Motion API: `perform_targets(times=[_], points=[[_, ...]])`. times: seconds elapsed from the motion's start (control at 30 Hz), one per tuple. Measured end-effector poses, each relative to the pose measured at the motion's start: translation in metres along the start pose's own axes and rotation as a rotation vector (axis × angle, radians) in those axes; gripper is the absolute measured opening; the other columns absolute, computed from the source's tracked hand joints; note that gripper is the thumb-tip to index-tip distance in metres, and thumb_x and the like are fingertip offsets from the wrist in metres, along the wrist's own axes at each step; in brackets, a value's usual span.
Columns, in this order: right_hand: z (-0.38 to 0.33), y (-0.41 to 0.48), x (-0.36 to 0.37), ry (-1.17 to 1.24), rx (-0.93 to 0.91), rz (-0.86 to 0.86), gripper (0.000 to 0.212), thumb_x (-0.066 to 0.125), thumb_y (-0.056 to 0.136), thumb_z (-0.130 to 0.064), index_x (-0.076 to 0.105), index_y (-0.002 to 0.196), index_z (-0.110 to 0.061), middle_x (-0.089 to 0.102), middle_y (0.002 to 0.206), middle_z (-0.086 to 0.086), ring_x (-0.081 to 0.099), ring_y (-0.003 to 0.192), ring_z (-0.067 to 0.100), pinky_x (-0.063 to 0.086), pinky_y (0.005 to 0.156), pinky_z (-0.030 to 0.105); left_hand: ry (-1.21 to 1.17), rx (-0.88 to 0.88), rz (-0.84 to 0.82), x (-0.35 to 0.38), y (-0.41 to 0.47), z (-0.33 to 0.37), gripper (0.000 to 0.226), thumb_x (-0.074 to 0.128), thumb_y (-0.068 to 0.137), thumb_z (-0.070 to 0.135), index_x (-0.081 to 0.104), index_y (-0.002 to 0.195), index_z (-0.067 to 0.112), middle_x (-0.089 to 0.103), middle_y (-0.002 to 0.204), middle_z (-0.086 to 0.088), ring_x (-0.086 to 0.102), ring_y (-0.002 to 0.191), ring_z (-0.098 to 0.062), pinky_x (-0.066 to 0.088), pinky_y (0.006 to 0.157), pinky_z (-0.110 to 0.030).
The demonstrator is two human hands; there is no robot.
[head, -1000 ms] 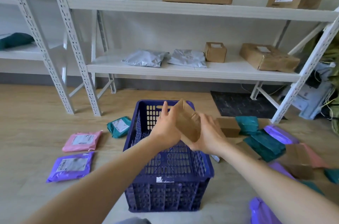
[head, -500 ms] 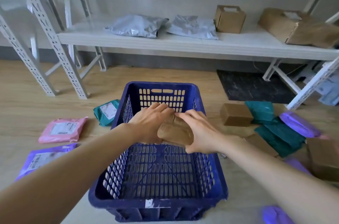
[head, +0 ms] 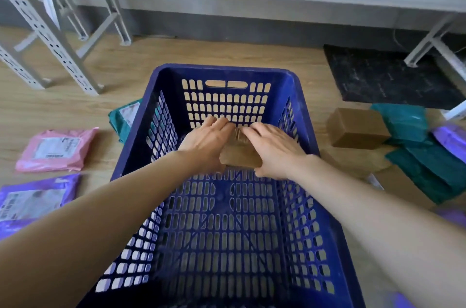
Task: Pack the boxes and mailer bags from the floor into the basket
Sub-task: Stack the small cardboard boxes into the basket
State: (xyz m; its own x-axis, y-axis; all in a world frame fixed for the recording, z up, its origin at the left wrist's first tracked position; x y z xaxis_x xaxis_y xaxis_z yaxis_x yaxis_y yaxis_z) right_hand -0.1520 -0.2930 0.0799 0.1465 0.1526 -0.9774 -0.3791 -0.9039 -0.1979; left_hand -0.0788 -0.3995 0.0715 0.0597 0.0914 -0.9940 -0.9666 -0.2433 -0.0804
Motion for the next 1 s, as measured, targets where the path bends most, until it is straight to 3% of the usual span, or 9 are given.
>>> perform_targets(times=[0.2, 0.47, 0.6, 0.8, 1.0], points=[[0.025, 0.052, 0.037, 0.016, 0.069, -0.092, 0.1, 0.08, 0.07, -0.021, 0.017, 0.147, -0.017, 0.03, 0.148, 0.006, 0.03, 0.137, 0.026, 0.027, 0.113, 0.039, -0.152, -0.071, -0.051, 0.048, 0.046, -0.021, 0.088, 0.082, 0.062, 0.027, 0.031, 0.133, 0.021, 0.042, 0.13, 0.001, 0.035, 0.118, -0.021, 0.044, 0.095, -0.034], [0.041, 0.099, 0.057, -0.008, 0.122, -0.159, 0.098, 0.082, 0.069, -0.023, 0.022, 0.145, -0.011, 0.033, 0.145, 0.007, 0.036, 0.133, 0.026, 0.036, 0.105, 0.038, -0.243, -0.072, -0.065, 0.071, 0.078, -0.042, 0.08, 0.082, 0.063, 0.038, 0.037, 0.126, 0.015, 0.046, 0.125, -0.002, 0.036, 0.114, -0.022, 0.035, 0.088, -0.029], [0.046, 0.108, 0.064, 0.024, 0.124, -0.191, 0.101, 0.082, 0.069, -0.025, 0.017, 0.147, -0.022, 0.03, 0.146, 0.007, 0.035, 0.133, 0.029, 0.037, 0.103, 0.042, -0.228, -0.056, -0.084, 0.081, 0.089, -0.047, 0.079, 0.08, 0.065, 0.037, 0.038, 0.129, 0.015, 0.044, 0.131, -0.003, 0.037, 0.118, -0.022, 0.036, 0.095, -0.031], [0.05, 0.116, 0.063, -0.023, 0.109, -0.213, 0.096, 0.079, 0.072, -0.028, 0.018, 0.146, -0.032, 0.033, 0.139, 0.015, 0.037, 0.129, 0.036, 0.028, 0.108, 0.049, -0.305, -0.05, -0.113, 0.083, 0.098, -0.048, 0.082, 0.073, 0.071, 0.017, 0.031, 0.142, 0.015, 0.03, 0.15, -0.007, 0.029, 0.138, -0.025, 0.033, 0.108, -0.035], [0.051, 0.119, 0.057, -0.044, 0.102, -0.196, 0.094, 0.079, 0.073, -0.024, 0.02, 0.146, -0.031, 0.03, 0.141, 0.015, 0.032, 0.133, 0.036, 0.025, 0.111, 0.05, -0.328, -0.094, -0.092, 0.086, 0.095, -0.047, 0.075, 0.065, 0.078, 0.007, 0.03, 0.144, 0.017, 0.023, 0.155, -0.01, 0.032, 0.139, -0.028, 0.039, 0.104, -0.037]])
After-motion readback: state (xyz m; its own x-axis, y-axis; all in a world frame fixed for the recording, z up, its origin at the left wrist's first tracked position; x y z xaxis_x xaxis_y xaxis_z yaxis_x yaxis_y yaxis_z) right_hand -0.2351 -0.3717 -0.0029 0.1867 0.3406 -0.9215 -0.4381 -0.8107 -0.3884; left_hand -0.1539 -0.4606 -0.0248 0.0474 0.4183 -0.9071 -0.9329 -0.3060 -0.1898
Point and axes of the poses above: each hand's wrist, its own y-axis towards the middle knuckle, its own x-axis out of the palm, z = x × y, the point moved 5 cm from there along y, towards the middle knuckle
